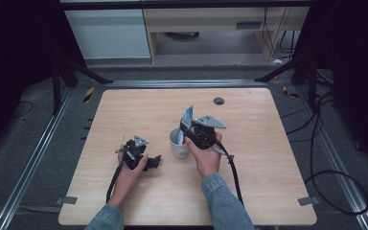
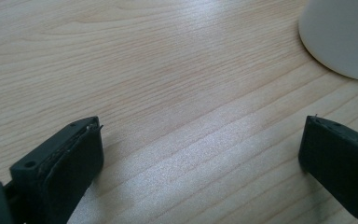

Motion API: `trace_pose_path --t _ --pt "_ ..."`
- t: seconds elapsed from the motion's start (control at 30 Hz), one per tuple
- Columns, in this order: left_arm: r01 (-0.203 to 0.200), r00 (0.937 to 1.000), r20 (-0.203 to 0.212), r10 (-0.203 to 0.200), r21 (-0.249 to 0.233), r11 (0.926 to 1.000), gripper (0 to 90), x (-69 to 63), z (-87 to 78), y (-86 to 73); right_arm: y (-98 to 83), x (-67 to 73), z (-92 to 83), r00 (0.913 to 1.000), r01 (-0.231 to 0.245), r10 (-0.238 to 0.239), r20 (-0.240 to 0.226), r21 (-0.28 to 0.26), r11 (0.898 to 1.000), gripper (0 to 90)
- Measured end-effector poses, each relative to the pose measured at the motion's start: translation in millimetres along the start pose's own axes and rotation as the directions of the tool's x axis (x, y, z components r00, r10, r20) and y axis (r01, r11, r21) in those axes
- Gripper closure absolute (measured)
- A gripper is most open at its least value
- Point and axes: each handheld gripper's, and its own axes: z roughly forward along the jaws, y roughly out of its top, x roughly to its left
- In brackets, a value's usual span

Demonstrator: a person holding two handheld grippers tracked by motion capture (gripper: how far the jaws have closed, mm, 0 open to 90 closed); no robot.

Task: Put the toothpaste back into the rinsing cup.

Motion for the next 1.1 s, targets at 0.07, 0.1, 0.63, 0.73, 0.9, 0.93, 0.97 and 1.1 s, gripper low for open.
trace_pose_path --t 0.07,0.1,0.63,0.73,0.9,0.93,0.97,1.1 --pt "0.000 1.0000 -0.001 0.000 0.000 1.0000 0.0 -0.2 -0.1 -0.1 0.3 -0.1 -0.4 1.0000 0.005 -0.005 0.002 0.001 1.000 58.6" --pt "0.000 1.0000 -0.002 0.000 0.002 1.0000 0.0 -0.3 -0.3 -0.1 0.6 0.0 -0.8 1.0000 0.003 -0.003 0.004 0.001 1.000 57.8" --pt "0.000 1.0000 -0.001 0.000 0.002 1.0000 0.0 -0.4 -0.7 -0.5 7.2 -2.8 -5.4 0.9987 0.007 -0.008 0.051 0.022 1.000 42.6" --pt "0.000 1.0000 -0.001 0.000 0.001 1.0000 0.0 -0.3 -0.6 -0.5 8.6 -2.9 -5.0 0.9983 0.017 -0.019 0.056 0.031 0.999 41.0" --pt "0.000 1.0000 -0.001 0.000 0.001 1.0000 0.0 -0.3 -0.6 -0.5 10.5 1.1 -2.6 0.9986 0.025 -0.027 0.046 0.049 0.999 36.4" --pt "0.000 1.0000 -0.001 0.000 0.001 1.0000 0.0 -0.2 -0.5 -0.4 11.2 2.3 -2.4 0.9985 0.026 -0.028 0.048 0.050 0.998 35.3" --pt "0.000 1.0000 -0.001 0.000 0.001 1.0000 0.0 -0.2 -0.5 -0.3 11.7 2.7 -2.4 0.9982 0.033 -0.035 0.048 0.051 0.998 34.1" --pt "0.000 1.0000 -0.001 0.000 0.001 1.0000 0.0 -0.2 -0.4 -0.4 13.2 6.1 -2.3 0.9962 0.061 -0.065 0.059 0.071 0.996 26.6"
